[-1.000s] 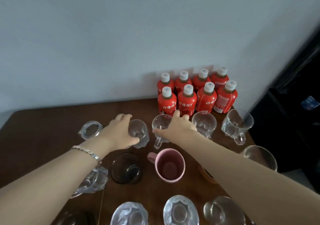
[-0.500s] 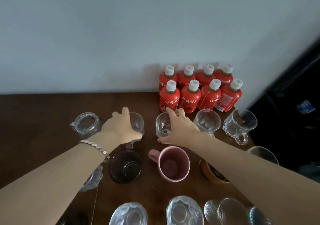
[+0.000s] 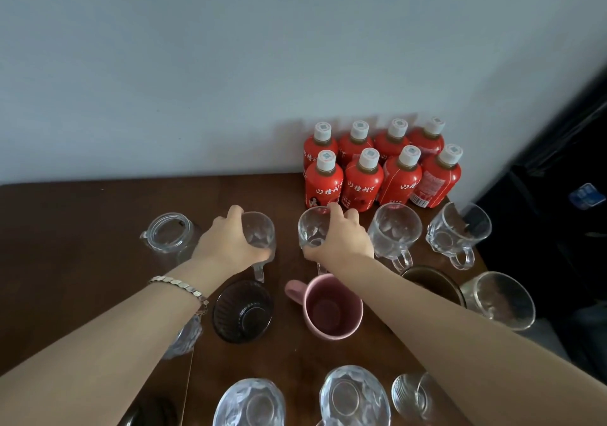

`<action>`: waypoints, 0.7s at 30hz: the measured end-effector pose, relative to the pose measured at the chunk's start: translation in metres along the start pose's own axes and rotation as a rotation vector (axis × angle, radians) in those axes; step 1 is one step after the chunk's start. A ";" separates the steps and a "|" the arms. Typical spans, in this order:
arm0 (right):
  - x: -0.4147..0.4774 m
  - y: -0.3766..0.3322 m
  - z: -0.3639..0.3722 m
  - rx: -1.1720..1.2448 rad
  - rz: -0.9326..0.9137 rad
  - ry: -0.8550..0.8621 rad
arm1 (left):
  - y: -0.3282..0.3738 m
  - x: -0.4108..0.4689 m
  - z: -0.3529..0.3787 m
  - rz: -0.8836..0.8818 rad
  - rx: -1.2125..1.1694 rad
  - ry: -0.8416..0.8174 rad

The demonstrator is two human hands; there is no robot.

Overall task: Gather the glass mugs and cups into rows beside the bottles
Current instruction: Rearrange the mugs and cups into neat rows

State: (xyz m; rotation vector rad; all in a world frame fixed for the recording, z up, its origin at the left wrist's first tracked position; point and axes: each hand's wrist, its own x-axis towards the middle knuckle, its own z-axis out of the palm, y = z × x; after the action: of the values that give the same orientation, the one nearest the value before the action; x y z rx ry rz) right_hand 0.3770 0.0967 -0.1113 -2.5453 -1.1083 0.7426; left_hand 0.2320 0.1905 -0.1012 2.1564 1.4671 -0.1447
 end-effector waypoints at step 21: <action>-0.002 -0.003 -0.005 -0.128 0.027 -0.019 | -0.006 -0.004 0.004 0.051 0.011 -0.009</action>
State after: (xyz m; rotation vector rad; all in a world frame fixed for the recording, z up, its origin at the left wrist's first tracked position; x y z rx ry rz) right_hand 0.3771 0.0971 -0.1052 -2.6697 -1.1652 0.7258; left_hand 0.2258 0.1875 -0.1053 2.1968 1.4084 -0.1444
